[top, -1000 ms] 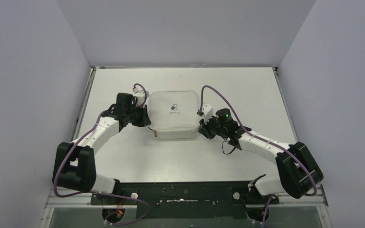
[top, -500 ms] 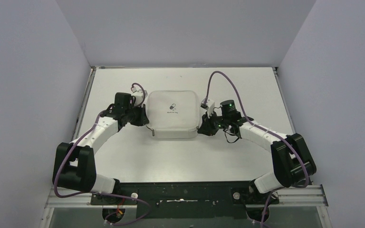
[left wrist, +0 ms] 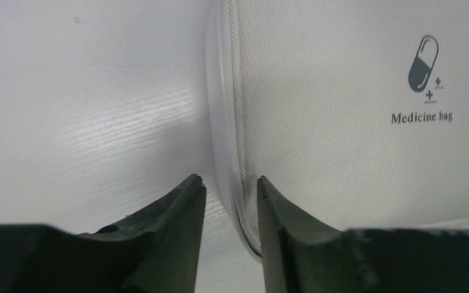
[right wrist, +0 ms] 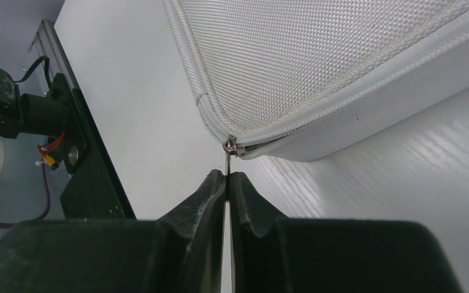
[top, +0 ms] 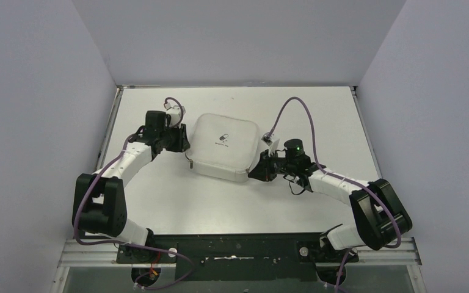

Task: Organize the medicine kit
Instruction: Zip the medicine box at the center of the board.

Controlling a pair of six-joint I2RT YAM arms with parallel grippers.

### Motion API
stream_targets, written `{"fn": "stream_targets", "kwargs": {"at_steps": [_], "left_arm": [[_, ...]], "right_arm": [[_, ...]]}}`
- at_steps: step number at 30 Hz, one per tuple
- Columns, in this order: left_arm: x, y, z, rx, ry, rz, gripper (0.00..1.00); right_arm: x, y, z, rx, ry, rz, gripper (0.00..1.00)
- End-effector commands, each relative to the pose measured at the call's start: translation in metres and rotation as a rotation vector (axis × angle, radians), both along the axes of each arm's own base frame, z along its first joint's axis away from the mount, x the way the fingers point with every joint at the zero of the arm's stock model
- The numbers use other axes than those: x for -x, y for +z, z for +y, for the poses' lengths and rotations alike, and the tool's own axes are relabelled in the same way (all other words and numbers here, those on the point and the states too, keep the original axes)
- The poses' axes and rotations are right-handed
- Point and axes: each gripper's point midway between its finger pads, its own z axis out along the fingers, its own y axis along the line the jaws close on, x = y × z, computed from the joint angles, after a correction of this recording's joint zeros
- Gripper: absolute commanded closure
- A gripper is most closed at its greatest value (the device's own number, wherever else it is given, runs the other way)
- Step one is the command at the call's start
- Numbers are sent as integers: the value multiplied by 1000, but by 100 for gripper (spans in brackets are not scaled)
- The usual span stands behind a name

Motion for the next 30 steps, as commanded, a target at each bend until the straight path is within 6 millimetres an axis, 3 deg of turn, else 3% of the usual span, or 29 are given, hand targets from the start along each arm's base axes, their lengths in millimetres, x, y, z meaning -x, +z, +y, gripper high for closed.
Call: {"fn": "stream_targets", "kwargs": {"at_steps": [1, 4, 8, 11, 18, 22, 25, 30], "left_arm": [[-46, 65, 5, 59, 100, -182, 55], [-40, 79, 13, 52, 152, -197, 44], [-23, 85, 24, 29, 194, -207, 40], [-7, 82, 24, 48, 200, -196, 40], [28, 56, 8, 152, 160, -122, 40], [35, 45, 12, 128, 159, -105, 39], [39, 45, 8, 144, 142, -98, 39], [47, 44, 2, 168, 102, -104, 38]], "right_arm": [[-9, 33, 26, -135, -95, 7, 100], [-6, 33, 34, -179, -127, 109, 97], [1, 54, 42, -304, -133, 170, 88], [2, 73, 43, -392, -171, 190, 70], [6, 112, 46, -558, -174, 213, 67], [-5, 99, 40, -418, -240, 187, 66], [-17, 85, 27, -204, -272, 63, 63], [-37, 92, 11, 62, -227, -215, 51]]}}
